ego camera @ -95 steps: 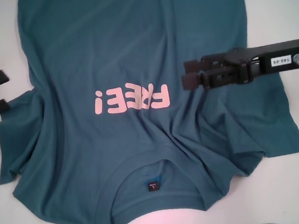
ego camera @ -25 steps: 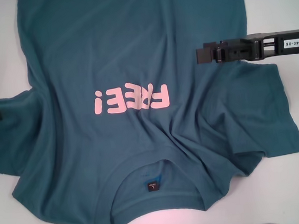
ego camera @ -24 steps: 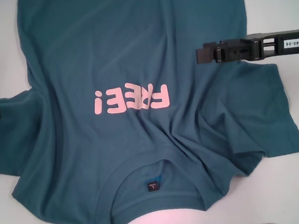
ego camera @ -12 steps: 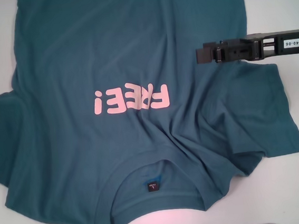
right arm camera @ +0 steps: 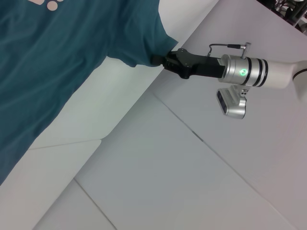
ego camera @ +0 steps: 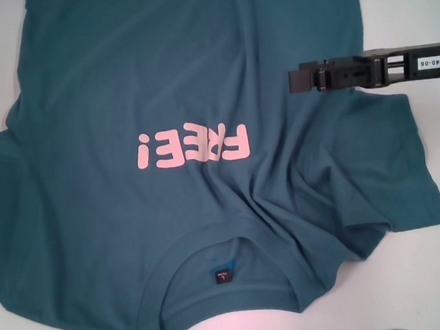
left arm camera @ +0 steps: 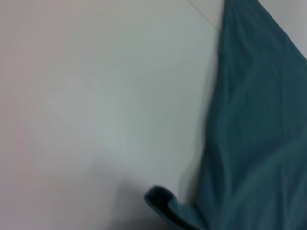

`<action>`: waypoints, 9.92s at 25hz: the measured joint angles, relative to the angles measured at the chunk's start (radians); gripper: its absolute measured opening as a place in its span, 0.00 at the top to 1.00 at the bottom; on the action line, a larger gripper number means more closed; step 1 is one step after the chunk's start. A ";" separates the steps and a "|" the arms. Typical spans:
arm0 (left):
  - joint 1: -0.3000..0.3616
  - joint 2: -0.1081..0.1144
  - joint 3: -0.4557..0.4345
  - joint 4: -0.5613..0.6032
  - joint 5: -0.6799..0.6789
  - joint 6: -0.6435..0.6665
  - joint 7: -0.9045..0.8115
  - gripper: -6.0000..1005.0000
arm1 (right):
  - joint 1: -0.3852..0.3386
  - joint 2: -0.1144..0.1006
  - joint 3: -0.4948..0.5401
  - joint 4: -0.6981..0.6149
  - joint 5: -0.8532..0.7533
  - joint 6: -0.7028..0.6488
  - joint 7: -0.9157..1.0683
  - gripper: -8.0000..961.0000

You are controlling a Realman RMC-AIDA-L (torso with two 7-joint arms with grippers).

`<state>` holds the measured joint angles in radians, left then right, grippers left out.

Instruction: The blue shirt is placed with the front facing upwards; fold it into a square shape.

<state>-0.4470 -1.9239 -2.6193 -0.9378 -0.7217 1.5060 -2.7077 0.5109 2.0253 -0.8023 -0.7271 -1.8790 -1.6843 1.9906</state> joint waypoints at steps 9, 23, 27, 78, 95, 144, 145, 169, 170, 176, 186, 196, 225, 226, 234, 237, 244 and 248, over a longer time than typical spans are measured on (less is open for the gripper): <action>-0.034 -0.022 -0.004 -0.001 -0.007 0.125 -0.013 0.97 | -0.001 -0.001 0.000 0.000 0.000 0.000 0.001 0.05; -0.090 -0.101 0.008 0.001 0.002 0.126 -0.080 0.97 | -0.011 -0.005 0.000 0.034 0.000 0.012 -0.007 0.05; -0.101 -0.125 0.016 0.003 0.002 0.105 -0.088 0.97 | -0.011 -0.007 0.000 0.038 0.000 0.012 -0.007 0.05; 0.002 -0.081 0.104 -0.001 0.027 0.031 0.024 0.60 | -0.008 -0.028 -0.001 0.040 -0.002 0.037 0.003 0.05; -0.034 -0.085 0.128 0.041 0.060 0.021 0.028 0.62 | -0.014 -0.029 0.000 0.040 -0.002 0.035 0.009 0.05; 0.108 -0.157 -0.130 0.134 -0.288 0.476 1.265 0.40 | -0.021 -0.045 0.135 0.046 -0.006 -0.035 -0.024 0.05; 0.112 -0.161 -0.129 0.138 -0.292 0.479 1.271 0.40 | -0.027 -0.062 0.134 0.046 -0.023 -0.063 0.016 0.05; 0.048 -0.164 -0.134 0.125 -0.319 0.491 1.138 0.40 | 0.022 -0.173 0.309 0.042 -0.639 -0.063 0.418 0.05; 0.048 -0.164 -0.134 0.125 -0.322 0.491 1.139 0.40 | 0.026 -0.171 0.308 0.056 -0.639 -0.053 0.420 0.05; 0.047 -0.164 -0.131 0.125 -0.335 0.497 1.140 0.40 | 0.044 -0.152 0.301 0.079 -0.648 0.002 0.427 0.05; 0.047 -0.167 -0.132 0.128 -0.339 0.498 1.141 0.40 | 0.049 -0.135 0.302 0.088 -0.644 0.050 0.422 0.05; 0.051 -0.168 -0.134 0.126 -0.343 0.500 1.141 0.40 | 0.055 -0.123 0.298 0.117 -0.646 0.088 0.419 0.05; 0.043 -0.171 -0.130 0.126 -0.347 0.514 1.141 0.40 | 0.077 -0.107 0.268 0.120 -0.642 0.088 0.444 0.16; 0.043 -0.171 -0.132 0.127 -0.347 0.514 1.142 0.40 | 0.076 -0.108 0.266 0.120 -0.643 0.087 0.445 0.19; 0.044 -0.175 -0.132 0.127 -0.349 0.516 1.142 0.40 | 0.074 -0.109 0.257 0.112 -0.644 0.084 0.448 0.67; 0.044 -0.176 -0.132 0.127 -0.350 0.518 1.142 0.40 | 0.072 -0.110 0.257 0.111 -0.644 0.082 0.449 0.76; 0.043 -0.176 -0.135 0.126 -0.351 0.519 1.141 0.40 | 0.069 -0.117 0.261 0.102 -0.644 0.058 0.450 0.90; 0.052 -0.174 -0.135 0.126 -0.364 0.520 1.141 0.40 | 0.054 -0.141 0.289 0.046 -0.640 0.019 0.476 0.96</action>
<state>-0.3952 -2.0980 -2.7539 -0.8115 -1.0858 2.0258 -1.5662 0.5648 1.8844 -0.5133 -0.6809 -2.5193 -1.6656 2.4666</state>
